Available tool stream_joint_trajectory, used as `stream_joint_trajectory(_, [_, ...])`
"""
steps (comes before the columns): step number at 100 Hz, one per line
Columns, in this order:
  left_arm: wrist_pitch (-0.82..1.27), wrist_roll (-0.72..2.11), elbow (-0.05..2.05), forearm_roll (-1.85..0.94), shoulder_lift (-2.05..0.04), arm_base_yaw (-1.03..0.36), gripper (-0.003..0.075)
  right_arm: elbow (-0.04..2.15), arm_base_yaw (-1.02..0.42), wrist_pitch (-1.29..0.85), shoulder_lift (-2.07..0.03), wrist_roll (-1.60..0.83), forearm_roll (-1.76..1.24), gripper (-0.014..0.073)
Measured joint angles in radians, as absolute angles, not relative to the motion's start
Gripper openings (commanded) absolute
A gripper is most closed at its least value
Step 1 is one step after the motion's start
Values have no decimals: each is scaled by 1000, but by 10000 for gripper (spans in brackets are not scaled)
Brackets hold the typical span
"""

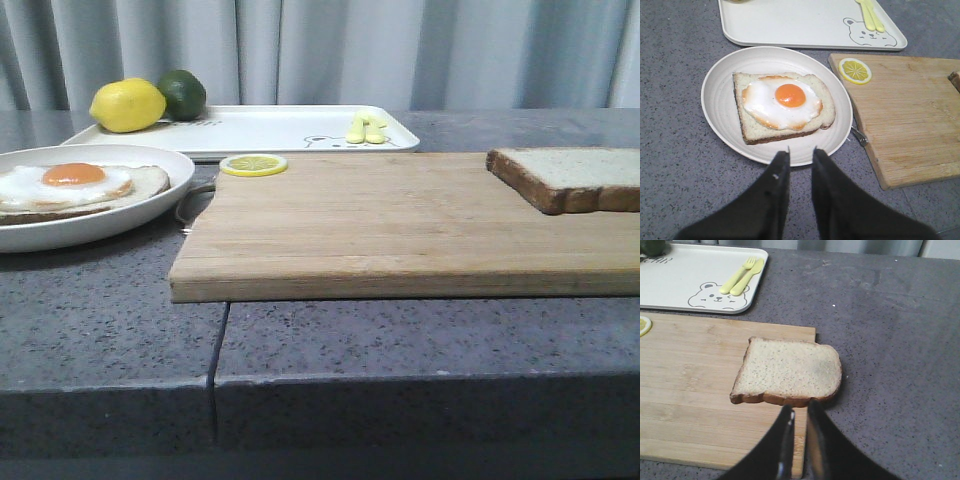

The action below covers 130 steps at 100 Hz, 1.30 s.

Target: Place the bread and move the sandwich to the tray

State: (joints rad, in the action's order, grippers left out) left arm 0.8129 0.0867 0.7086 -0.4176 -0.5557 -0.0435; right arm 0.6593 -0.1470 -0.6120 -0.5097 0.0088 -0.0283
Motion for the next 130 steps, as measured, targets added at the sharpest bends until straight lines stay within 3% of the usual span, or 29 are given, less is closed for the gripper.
stream_joint_trajectory(12, [813,87,709,-418,-557,-43,500,659,-147,-612,-510,9,-28,439])
stream_joint_trajectory(20, [813,87,709,-418,-557,-43,549,659,-147,-612,-510,9,-28,449])
stream_joint_trajectory(130, [817,87,709,-418,-558,-43,546,659,-147,-579,-517,0,-60,449])
